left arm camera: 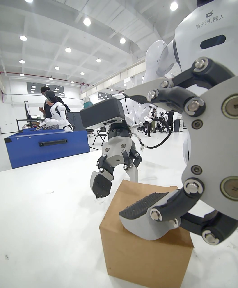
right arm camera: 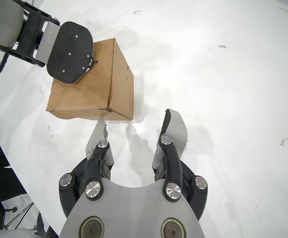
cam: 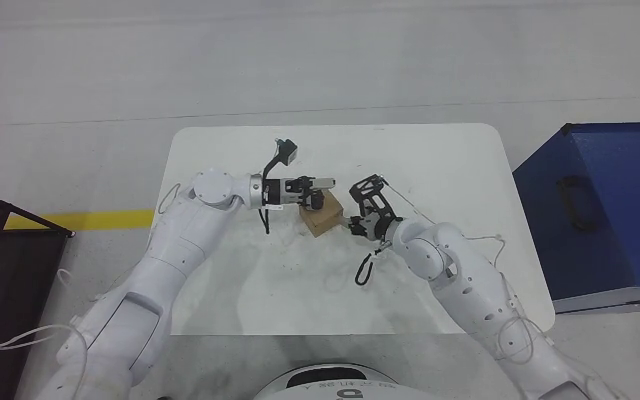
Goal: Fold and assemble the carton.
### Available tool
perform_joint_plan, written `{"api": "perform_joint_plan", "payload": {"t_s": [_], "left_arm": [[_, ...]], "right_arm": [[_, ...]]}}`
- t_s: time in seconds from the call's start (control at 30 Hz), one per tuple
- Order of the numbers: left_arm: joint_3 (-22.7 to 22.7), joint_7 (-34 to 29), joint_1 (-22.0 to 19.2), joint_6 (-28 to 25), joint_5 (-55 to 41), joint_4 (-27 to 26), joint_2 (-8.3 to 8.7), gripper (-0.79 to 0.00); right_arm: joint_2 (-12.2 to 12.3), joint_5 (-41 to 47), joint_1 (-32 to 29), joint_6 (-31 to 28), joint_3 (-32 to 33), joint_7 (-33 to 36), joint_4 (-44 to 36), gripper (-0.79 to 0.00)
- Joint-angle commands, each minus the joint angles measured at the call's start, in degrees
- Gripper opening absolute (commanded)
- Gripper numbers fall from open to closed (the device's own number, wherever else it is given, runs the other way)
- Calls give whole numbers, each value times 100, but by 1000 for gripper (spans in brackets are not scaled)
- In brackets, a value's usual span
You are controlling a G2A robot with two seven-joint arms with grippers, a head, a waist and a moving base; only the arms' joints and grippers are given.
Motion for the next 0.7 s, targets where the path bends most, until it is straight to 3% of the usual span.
{"api": "perform_joint_plan", "payload": {"t_s": [0.0, 0.4, 0.67], "left_arm": [[19, 62, -23, 34, 21, 16, -17, 0], [61, -1, -155, -24, -13, 255, -97, 0], [-44, -88, -153, -153, -272, 254, -118, 0]], "right_arm": [[-11, -6, -33, -43, -80, 13, -107, -379], [-48, -47, 8, 100, -66, -79, -56, -428], [-65, -14, 25, 146, -14, -82, -182, -416]]}}
